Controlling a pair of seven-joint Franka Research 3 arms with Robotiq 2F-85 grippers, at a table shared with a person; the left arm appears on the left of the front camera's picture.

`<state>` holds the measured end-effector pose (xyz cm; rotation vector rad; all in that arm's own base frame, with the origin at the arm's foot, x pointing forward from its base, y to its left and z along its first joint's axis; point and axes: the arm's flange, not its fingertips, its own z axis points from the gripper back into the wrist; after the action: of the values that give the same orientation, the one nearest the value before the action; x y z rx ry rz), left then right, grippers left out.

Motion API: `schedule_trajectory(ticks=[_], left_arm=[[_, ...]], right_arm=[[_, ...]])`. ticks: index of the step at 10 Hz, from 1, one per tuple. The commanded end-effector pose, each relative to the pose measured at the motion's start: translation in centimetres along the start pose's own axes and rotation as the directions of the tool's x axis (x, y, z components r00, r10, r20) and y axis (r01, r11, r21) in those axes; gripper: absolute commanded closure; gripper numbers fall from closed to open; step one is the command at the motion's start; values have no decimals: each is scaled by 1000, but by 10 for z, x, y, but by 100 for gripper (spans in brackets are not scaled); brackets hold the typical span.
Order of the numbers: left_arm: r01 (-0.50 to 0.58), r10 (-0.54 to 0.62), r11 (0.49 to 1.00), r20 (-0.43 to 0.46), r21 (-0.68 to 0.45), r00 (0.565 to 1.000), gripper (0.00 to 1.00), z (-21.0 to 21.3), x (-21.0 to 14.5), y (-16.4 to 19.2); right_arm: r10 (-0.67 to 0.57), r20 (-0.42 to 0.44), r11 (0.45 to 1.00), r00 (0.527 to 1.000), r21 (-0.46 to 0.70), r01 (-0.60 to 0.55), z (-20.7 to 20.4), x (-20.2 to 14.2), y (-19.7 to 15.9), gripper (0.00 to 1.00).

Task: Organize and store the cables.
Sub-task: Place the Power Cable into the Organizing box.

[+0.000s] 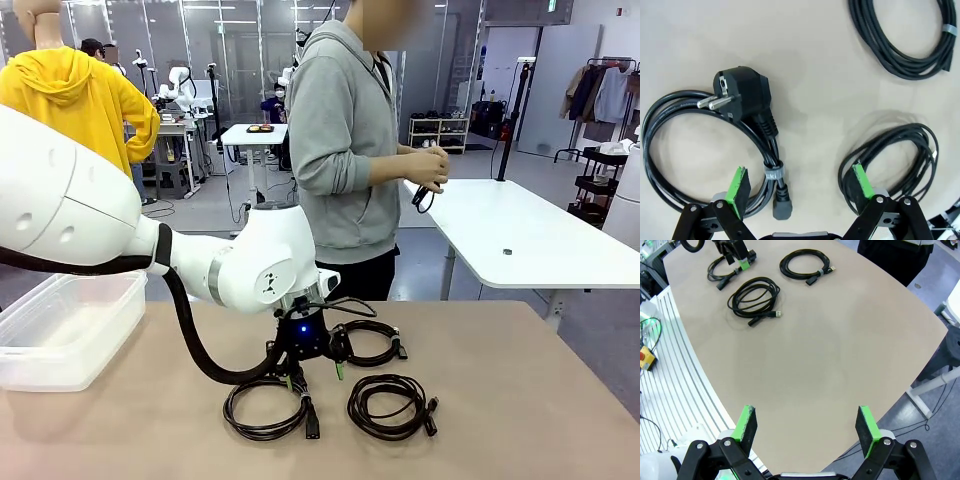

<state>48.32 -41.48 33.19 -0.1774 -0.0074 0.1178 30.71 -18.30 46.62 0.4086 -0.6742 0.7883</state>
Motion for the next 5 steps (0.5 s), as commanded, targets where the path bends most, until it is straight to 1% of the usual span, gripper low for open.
schedule_trajectory(ticks=[1,5], left_arm=[[-22,22,1000,19,-1,1000,0,-7,3,1],[-55,53,997,30,57,998,0,-25,8,4]], right_arm=[[16,13,1000,1000,5,-16,1,-1,-1,0],[16,13,1000,1000,5,-16,1,-1,-1,0]])
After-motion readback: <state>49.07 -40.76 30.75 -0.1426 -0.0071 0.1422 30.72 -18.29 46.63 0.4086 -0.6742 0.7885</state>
